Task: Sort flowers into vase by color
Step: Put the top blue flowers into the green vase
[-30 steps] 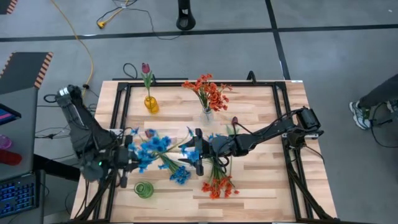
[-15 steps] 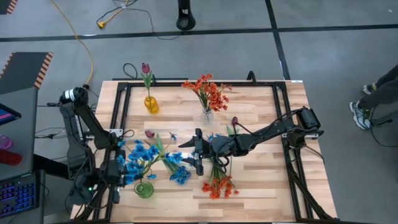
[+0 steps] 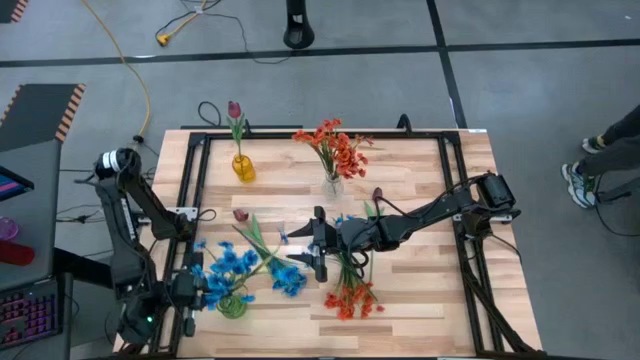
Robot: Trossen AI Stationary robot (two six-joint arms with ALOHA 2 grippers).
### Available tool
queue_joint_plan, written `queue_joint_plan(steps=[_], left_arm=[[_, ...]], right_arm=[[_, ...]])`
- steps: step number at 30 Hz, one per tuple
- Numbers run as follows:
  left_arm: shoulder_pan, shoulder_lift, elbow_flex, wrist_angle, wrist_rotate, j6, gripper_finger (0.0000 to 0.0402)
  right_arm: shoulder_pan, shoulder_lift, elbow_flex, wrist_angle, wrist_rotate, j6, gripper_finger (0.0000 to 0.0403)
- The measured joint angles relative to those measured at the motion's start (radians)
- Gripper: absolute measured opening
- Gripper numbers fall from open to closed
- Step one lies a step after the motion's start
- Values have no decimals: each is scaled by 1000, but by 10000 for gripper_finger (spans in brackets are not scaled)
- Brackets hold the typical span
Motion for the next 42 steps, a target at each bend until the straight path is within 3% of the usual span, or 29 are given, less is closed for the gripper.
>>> queue_joint_plan(steps=[16, 25, 31, 42], left_arm=[[-25, 134, 0, -4, -13, -59, 0], [-63, 156, 0, -97, -21, -180, 0], [-61, 156, 0, -126, 6, -179, 1], [-40, 156, 0, -130, 19, -176, 57]], right_arm=[[0, 0, 0, 0, 0, 1, 276], [0, 0, 0, 0, 0, 1, 276], [0, 0, 0, 0, 0, 2, 276], [0, 0, 0, 0, 0, 2, 276]])
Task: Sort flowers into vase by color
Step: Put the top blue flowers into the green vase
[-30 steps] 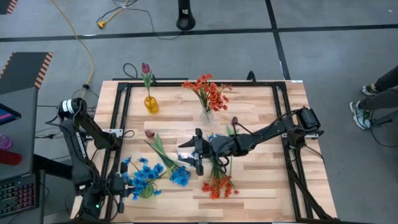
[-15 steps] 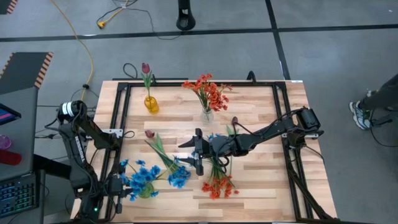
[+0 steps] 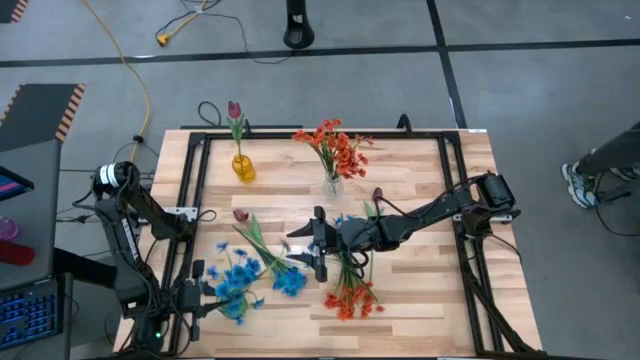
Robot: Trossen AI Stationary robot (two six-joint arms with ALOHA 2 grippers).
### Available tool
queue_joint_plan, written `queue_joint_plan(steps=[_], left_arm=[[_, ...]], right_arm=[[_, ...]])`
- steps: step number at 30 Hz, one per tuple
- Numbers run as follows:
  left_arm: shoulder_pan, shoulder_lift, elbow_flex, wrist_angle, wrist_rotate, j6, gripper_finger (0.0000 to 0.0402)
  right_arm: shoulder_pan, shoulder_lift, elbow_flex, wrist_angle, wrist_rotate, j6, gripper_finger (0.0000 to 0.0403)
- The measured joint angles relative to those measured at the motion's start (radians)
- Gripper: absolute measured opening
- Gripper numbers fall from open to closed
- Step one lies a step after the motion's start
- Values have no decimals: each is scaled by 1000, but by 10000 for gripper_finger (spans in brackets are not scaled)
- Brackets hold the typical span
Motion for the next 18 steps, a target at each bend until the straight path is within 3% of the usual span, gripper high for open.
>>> queue_joint_plan(steps=[10, 18], left_arm=[[0, 0, 0, 0, 86, 4, 136], [0, 0, 0, 0, 173, 30, 154]], right_arm=[[0, 0, 0, 0, 0, 0, 276], [0, 0, 0, 0, 0, 0, 276]])
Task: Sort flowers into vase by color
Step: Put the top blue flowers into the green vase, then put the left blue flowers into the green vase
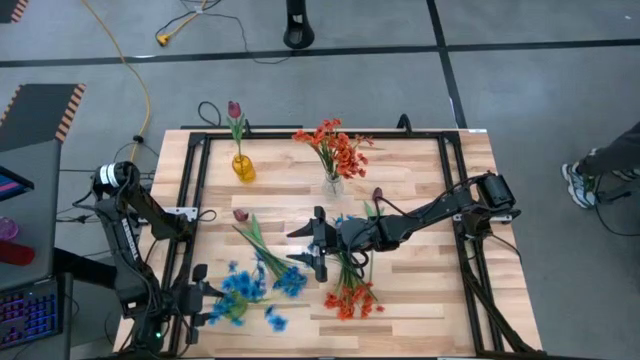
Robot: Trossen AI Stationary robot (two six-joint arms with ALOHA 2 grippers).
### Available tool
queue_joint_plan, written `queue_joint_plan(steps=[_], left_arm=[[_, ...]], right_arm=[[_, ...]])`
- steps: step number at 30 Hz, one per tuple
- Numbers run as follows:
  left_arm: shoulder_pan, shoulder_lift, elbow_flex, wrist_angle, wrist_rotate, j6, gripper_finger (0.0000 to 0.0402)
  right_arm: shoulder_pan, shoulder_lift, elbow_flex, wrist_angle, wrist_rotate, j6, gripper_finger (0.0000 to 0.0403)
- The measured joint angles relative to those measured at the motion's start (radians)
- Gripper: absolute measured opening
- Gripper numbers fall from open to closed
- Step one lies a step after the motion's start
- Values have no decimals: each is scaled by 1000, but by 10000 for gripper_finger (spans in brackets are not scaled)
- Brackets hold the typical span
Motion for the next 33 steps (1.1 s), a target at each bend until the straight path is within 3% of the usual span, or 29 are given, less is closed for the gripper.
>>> queue_joint_plan(steps=[12, 18, 21, 27, 33], left_arm=[[-8, -1, 0, -15, 2, 0, 131], [-36, -27, 36, -143, 1, -95, 130], [-48, -58, 43, -201, 10, -127, 130], [-48, -144, 42, -235, 121, -142, 130], [-62, -239, 42, -236, 140, -108, 129]], right_arm=[[0, 0, 0, 0, 0, 0, 276], [0, 0, 0, 0, 0, 0, 276], [0, 0, 0, 0, 0, 0, 276], [0, 0, 0, -1, 0, -1, 276], [0, 0, 0, -1, 0, -1, 276]])
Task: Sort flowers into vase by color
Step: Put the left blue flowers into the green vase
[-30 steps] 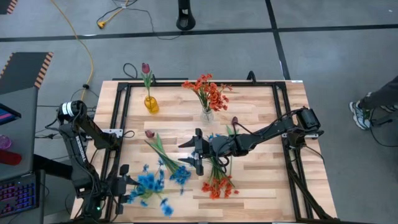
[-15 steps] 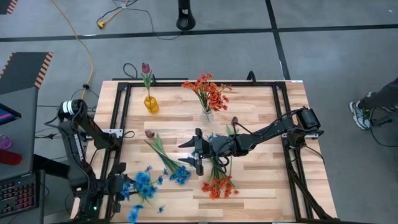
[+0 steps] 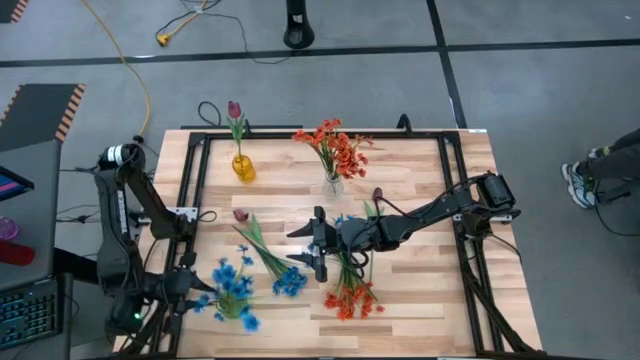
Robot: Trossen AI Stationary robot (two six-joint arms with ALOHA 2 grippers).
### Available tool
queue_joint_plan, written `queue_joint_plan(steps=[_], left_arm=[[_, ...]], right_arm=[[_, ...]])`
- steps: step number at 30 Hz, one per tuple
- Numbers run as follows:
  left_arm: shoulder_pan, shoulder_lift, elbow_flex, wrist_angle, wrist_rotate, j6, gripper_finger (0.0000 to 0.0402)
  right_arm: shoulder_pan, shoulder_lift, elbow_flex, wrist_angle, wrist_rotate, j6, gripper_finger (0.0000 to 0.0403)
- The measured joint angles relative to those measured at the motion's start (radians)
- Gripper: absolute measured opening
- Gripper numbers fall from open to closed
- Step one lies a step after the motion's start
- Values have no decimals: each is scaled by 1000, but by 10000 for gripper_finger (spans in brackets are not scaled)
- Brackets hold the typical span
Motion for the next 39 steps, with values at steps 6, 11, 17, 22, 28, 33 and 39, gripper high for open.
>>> queue_joint_plan(steps=[6, 11, 17, 22, 28, 33, 39], left_arm=[[-13, -108, 0, -3, -15, 70, 129], [-13, -210, 0, -35, -45, 144, 129], [-12, -346, 0, -70, -144, 192, 129], [22, -448, 0, -83, -280, 229, 129], [159, -541, 0, -86, -279, 299, 130], [311, -575, 0, -87, -177, 380, 130], [482, -565, 0, -87, -21, 479, 130]], right_arm=[[0, 0, 0, 0, 0, 0, 276], [0, 0, 0, 0, 0, 0, 276], [0, 0, 0, -1, 0, 0, 276], [-1, 0, 0, -1, 0, 0, 276], [-2, 0, 0, -1, 0, 0, 276], [-2, 0, 0, -1, 0, 0, 276], [-2, 0, 0, -1, 0, 0, 276]])
